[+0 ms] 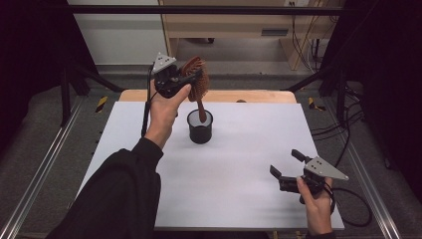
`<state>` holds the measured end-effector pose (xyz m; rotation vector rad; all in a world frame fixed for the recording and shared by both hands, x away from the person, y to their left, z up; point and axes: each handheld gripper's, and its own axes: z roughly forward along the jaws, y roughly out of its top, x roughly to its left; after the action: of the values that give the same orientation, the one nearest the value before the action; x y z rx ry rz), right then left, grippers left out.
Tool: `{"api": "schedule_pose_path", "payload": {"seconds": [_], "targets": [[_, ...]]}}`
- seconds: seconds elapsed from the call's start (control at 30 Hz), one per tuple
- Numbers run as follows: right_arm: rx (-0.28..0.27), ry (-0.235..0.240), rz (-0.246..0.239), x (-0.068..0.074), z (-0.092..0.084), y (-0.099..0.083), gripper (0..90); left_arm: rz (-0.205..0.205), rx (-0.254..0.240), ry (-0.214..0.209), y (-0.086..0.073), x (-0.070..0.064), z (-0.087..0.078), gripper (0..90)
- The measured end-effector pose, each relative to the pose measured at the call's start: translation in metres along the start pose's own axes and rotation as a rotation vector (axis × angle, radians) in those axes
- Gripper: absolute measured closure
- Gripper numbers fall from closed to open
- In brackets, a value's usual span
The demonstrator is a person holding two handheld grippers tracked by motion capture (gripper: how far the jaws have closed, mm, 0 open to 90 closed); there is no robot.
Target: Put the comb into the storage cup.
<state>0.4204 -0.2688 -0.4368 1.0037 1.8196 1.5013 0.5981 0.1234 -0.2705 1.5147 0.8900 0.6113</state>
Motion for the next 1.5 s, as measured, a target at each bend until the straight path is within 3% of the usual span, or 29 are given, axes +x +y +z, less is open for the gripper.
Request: {"api": "schedule_pose_path", "payload": {"seconds": [0.43,1.5], "targets": [[0.005,0.006,-0.005,0.001,0.001,-0.001,3.4,-0.002,0.036,-0.009,-0.023,0.001,0.011,51.9],[0.013,0.018,-0.004,0.001,0.003,-0.002,3.3,-0.017,0.07,-0.014,-0.045,0.003,0.022,51.6]]}}
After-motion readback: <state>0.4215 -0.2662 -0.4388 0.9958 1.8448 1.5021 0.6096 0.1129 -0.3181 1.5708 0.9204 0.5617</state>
